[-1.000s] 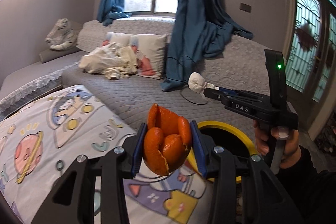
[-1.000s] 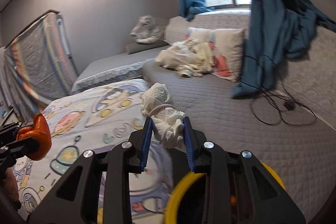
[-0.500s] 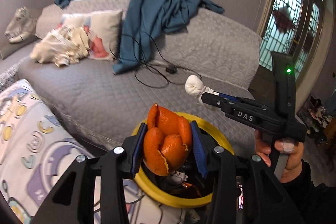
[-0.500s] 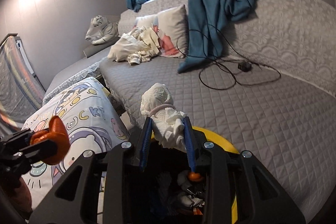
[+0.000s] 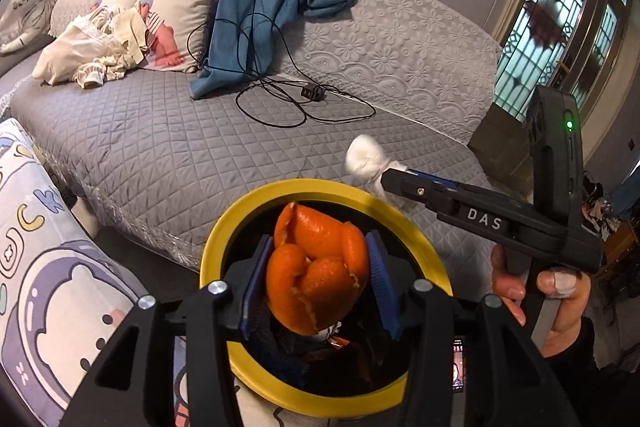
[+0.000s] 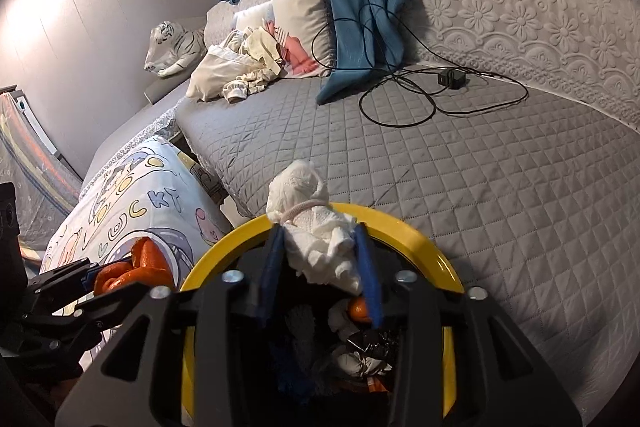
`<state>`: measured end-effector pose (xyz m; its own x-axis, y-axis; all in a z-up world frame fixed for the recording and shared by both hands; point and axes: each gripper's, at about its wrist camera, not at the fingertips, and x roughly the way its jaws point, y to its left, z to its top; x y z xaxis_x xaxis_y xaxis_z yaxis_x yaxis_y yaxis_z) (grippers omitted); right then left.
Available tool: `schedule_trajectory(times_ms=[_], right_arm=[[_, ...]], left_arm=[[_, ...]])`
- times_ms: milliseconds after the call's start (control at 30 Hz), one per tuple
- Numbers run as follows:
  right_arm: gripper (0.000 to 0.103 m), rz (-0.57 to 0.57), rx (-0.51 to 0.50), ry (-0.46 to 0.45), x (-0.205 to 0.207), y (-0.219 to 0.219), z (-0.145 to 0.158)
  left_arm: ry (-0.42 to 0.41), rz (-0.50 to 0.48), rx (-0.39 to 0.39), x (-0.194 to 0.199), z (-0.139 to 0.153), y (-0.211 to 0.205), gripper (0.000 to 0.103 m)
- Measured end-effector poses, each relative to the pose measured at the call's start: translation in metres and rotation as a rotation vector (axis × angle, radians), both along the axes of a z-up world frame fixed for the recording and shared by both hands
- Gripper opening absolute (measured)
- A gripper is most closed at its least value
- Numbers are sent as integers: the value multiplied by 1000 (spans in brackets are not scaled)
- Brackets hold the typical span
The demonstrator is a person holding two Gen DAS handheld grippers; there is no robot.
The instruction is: Collect trash
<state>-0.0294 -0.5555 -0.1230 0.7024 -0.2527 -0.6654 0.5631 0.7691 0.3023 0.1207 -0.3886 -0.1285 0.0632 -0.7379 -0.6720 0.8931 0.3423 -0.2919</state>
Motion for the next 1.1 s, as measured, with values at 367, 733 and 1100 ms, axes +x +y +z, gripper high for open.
schedule_trajectory(times_ms=[367, 733, 1100], right_arm=[[48, -40, -7, -5, -3, -2, 13], [49, 109, -166, -76, 47, 73, 75], [61, 439, -260, -163, 119, 227, 123]], left_arm=[[-13, 83, -52, 16, 23, 31, 54], [-140, 345, -131, 46, 84, 153, 54], [-291, 749, -160, 45, 122, 332, 65]])
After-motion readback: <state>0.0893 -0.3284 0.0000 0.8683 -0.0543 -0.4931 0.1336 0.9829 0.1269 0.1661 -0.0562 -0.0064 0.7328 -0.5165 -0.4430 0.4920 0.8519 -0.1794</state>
